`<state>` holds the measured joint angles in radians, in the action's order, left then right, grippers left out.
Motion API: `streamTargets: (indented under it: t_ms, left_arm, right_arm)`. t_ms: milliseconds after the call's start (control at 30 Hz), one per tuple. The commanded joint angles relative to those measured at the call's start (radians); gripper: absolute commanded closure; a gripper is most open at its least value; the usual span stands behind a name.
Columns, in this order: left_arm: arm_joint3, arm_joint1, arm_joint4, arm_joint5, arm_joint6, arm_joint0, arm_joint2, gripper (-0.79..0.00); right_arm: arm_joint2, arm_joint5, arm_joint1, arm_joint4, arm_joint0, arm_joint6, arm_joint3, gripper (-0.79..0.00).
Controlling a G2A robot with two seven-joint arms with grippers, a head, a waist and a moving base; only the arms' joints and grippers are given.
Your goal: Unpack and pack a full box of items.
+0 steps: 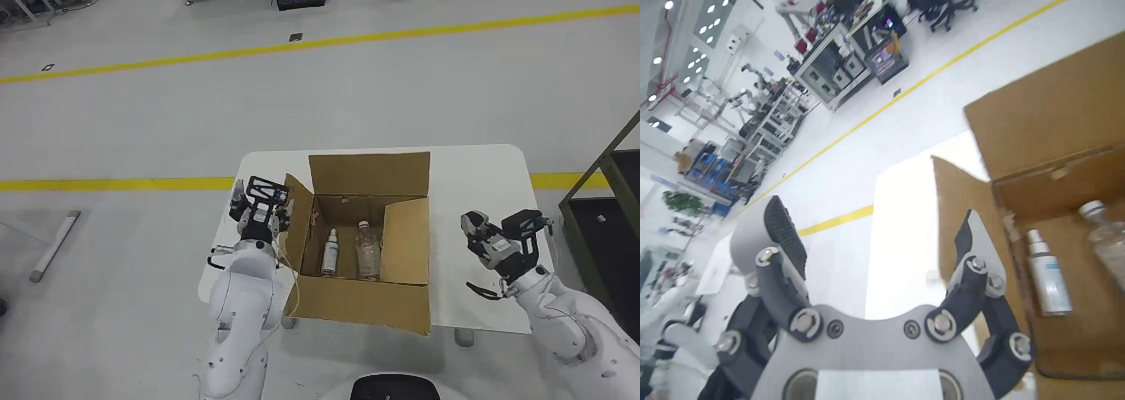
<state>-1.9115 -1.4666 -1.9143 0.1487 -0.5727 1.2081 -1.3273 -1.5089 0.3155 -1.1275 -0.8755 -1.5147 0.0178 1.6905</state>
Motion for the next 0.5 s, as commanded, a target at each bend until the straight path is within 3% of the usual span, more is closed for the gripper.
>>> streamTargets:
  t_ms: [0,300,467]
  left_arm:
    - [-0.01,-0.003,0.128,0.041,0.019,0.009,0.021,-0.785]
    - [0.057,-0.023,0.472,0.12,0.015,0.015,0.162,-0.785]
    - [0.143,-0.033,0.613,0.091,-0.034,0.008,0.21,-0.785]
  right_arm:
    - [-0.024,-0.001,0.002,0.004,-0.019,-0.004,-0.002,0.0]
    - [-0.064,0.0,0.005,-0.029,-0.091,-0.019,-0.024,0.0]
    - [-0.052,-0.002,0.002,-0.045,-0.111,-0.033,-0.035,0.0]
